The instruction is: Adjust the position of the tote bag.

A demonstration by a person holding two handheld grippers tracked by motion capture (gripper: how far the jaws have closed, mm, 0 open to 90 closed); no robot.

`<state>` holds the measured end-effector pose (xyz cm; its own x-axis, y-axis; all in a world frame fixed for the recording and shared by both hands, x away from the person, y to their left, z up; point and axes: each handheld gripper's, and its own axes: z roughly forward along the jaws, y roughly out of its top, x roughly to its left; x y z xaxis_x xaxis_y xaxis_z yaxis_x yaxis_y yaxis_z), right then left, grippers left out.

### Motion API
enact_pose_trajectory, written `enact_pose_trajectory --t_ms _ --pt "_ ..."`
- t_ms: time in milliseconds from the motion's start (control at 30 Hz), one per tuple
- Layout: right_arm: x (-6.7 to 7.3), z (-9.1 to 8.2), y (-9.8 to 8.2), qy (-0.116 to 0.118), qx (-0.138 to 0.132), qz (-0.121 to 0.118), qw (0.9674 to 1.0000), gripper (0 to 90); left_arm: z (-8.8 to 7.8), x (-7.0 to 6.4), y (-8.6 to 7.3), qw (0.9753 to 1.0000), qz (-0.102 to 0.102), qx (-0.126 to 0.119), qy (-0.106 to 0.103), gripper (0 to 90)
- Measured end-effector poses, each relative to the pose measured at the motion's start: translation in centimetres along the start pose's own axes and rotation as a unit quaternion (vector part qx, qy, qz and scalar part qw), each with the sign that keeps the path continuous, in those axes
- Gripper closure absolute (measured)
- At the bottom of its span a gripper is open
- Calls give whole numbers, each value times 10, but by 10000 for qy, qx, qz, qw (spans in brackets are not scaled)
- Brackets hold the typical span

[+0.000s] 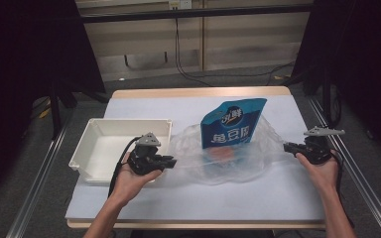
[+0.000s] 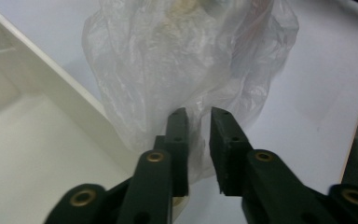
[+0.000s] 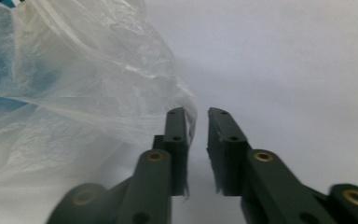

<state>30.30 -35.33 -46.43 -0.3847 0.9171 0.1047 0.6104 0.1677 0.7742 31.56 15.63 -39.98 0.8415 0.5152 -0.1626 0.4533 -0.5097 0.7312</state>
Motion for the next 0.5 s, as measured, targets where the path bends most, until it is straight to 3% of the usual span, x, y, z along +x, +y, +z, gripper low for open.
enact_pose_trajectory --t_ms 300,500 --pt "9 -21 8 155 -408 -164 9989 483 -12 -2 3 9996 -16 -268 24 500" --pt "13 -34 15 191 -626 -117 9978 369 -37 -3 3 9978 -53 -634 166 392"
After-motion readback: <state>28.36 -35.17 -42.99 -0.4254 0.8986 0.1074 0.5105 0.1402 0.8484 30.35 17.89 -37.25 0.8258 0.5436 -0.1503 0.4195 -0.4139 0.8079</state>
